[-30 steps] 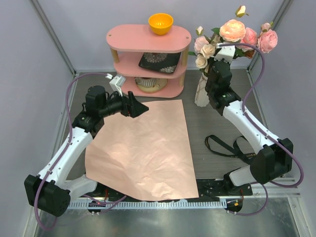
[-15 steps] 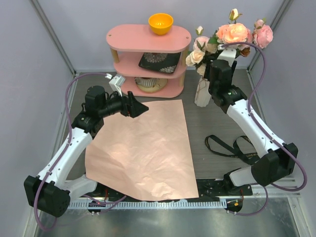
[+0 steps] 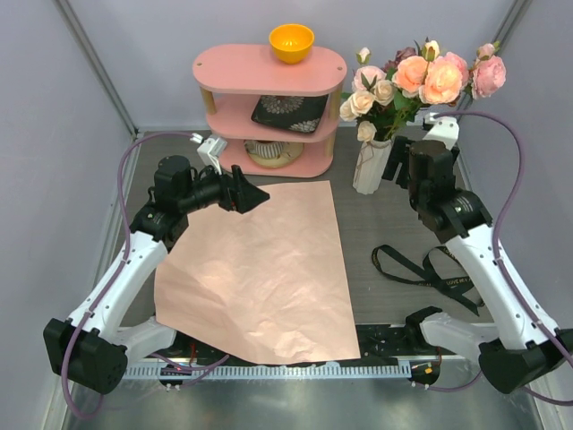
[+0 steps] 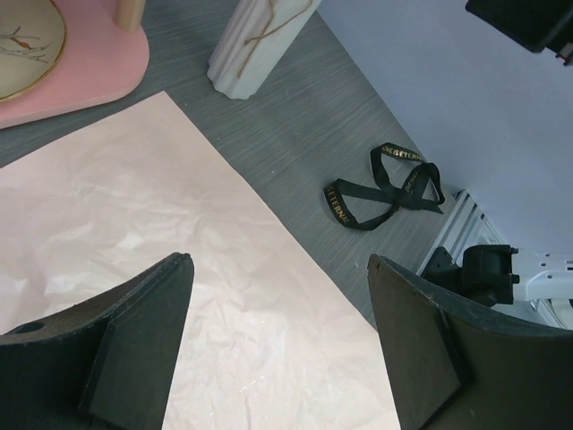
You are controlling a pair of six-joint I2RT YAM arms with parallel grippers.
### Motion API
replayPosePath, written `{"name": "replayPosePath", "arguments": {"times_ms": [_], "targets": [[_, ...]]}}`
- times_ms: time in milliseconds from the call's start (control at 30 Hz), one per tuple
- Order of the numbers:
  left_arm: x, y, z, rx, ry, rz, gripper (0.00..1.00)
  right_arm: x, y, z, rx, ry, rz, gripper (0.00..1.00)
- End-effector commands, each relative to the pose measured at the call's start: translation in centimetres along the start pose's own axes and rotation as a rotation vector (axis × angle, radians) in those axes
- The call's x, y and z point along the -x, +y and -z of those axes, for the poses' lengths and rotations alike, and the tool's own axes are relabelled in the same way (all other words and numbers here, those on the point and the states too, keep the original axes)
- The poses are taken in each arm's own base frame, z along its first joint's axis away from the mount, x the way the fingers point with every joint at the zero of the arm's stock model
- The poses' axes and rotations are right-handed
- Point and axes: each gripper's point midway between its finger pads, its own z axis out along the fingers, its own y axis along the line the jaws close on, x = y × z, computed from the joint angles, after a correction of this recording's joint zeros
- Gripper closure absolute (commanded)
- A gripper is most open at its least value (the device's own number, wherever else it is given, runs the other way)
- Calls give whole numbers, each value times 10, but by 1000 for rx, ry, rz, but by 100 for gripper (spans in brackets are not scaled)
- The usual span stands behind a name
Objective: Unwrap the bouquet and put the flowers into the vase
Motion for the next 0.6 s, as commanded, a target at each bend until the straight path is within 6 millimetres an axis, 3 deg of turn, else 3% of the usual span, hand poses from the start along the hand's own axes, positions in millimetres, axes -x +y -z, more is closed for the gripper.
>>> {"name": "replayPosePath", "arguments": {"times_ms": [0, 100, 267, 433, 567], "targets": [[13, 0, -3, 1, -38, 0, 17, -17, 2, 20, 107, 38, 49, 16], [24, -20, 1, -69, -52, 44, 17, -31, 13, 28, 198, 100, 64, 16], [47, -56, 18, -176, -141, 137, 15, -57, 49, 56, 457, 147, -77, 12], [51, -65, 31, -191, -204, 182, 15, -48, 53, 80, 587, 8, -144, 6], [64, -84, 53, -229, -295, 147, 14, -19, 38, 104, 603, -156, -169, 3]]}}
